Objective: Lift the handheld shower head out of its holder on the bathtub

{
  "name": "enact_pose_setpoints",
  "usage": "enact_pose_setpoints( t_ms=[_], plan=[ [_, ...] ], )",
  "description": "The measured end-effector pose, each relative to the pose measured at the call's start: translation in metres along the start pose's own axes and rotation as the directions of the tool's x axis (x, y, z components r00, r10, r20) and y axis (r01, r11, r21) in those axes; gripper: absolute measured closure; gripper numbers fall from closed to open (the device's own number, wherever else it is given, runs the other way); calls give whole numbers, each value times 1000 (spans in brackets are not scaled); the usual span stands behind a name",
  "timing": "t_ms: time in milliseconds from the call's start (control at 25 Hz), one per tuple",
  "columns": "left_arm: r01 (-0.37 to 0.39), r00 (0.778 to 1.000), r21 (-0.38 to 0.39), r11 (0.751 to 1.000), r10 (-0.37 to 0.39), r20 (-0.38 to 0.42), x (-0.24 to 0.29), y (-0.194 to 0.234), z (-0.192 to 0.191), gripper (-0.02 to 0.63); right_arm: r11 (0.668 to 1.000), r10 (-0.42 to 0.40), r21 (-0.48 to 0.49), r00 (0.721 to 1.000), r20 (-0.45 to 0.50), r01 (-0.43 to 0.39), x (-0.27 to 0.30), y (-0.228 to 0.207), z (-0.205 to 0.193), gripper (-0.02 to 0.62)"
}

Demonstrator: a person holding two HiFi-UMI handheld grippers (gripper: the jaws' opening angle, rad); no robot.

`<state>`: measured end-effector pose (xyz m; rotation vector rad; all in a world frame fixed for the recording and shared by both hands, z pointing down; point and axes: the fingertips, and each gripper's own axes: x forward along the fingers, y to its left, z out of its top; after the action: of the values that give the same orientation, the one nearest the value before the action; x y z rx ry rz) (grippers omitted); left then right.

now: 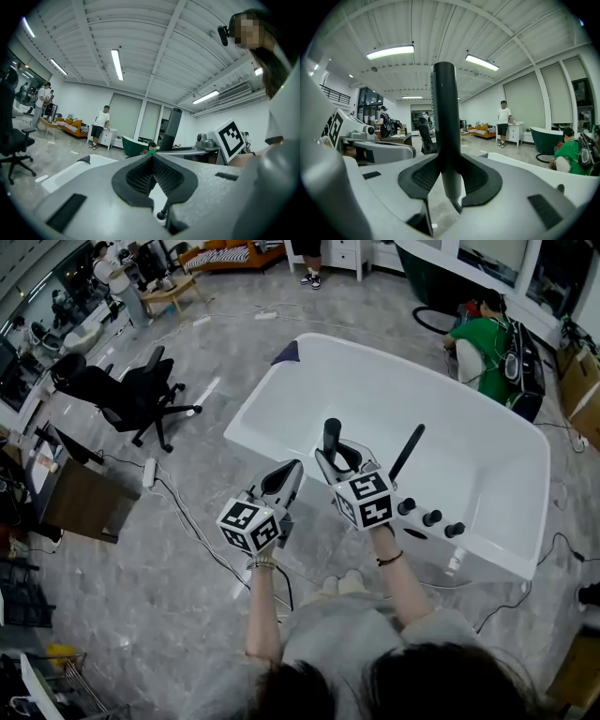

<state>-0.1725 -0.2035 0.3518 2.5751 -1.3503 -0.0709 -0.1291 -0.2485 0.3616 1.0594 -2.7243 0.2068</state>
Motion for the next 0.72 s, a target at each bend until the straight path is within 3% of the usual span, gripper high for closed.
enact_pose_setpoints(
  t_ms=[280,480,720],
  plan=[
    [-12,999,13,1000,12,43,-13,-3,19,601,999,37,-14,998,44,-36,-4,13,23,462],
    [-45,998,97,994,41,42,-21,-3,40,601,997,79,-20,993,85,-78,-5,24,42,462],
    [-61,995,130,990,50,84,-27,-3,65,601,992,122,-39,984,132,-117,-6,35,67,462]
  ],
)
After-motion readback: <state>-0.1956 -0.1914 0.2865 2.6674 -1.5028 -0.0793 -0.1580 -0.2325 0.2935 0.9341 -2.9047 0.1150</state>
